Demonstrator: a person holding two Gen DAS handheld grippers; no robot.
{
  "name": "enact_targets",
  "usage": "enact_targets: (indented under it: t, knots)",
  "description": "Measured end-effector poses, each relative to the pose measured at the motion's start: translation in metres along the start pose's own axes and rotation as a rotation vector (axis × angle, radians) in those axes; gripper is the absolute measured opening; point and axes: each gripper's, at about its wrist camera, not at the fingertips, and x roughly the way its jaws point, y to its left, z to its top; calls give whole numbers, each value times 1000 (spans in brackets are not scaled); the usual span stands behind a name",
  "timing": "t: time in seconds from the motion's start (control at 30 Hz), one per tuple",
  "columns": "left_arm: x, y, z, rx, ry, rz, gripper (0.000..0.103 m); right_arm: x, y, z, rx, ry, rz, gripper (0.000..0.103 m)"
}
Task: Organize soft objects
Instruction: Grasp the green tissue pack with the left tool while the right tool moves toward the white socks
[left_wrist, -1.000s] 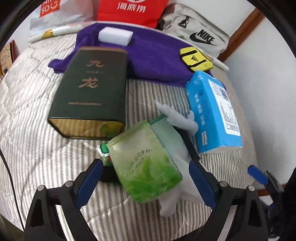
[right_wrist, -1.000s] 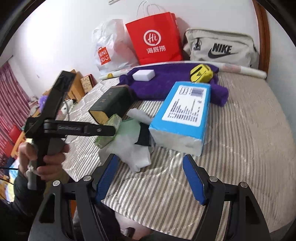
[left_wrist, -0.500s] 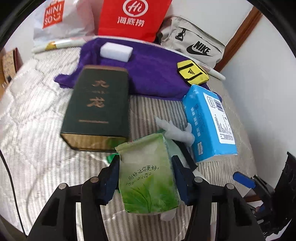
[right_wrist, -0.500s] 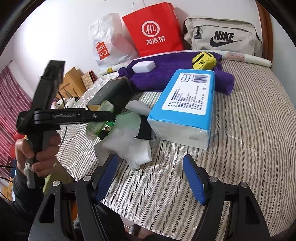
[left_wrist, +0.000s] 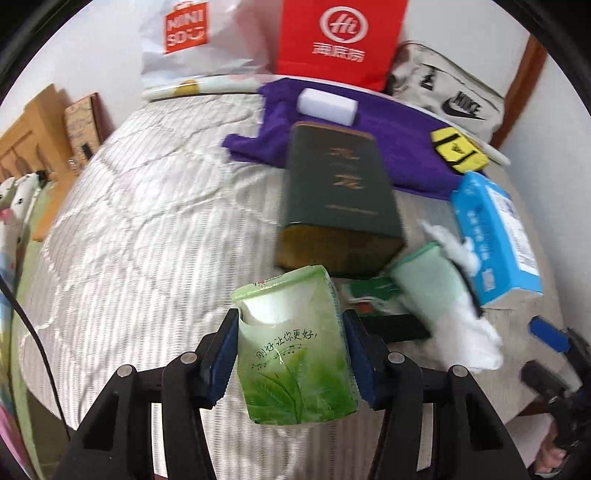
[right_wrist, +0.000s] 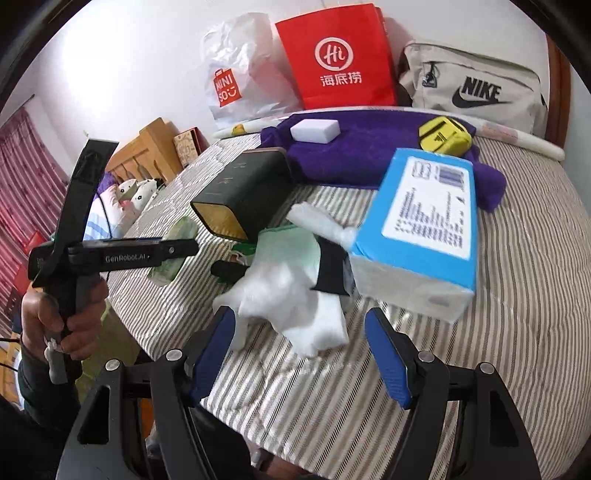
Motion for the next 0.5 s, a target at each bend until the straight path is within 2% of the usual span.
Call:
enact_targets:
  t: [0.1, 0.2, 0.27, 0.33, 0.5]
  knots:
    - [2, 10, -1, -5, -7, 36, 52, 2, 7, 9, -26, -25, -23, 72]
    - [5, 16, 1, -13, -7, 23, 52, 6, 15, 21, -82, -50, -78, 70]
    - [6, 18, 1, -14, -5, 13, 53, 12, 19, 29, -128, -60, -120, 64]
    - [8, 20, 2, -17, -8, 9, 53, 21, 25, 36, -185, -59, -155, 51]
    - [11, 26, 6, -15, -13, -1, 53, 51, 36, 53, -269, -16, -194, 46]
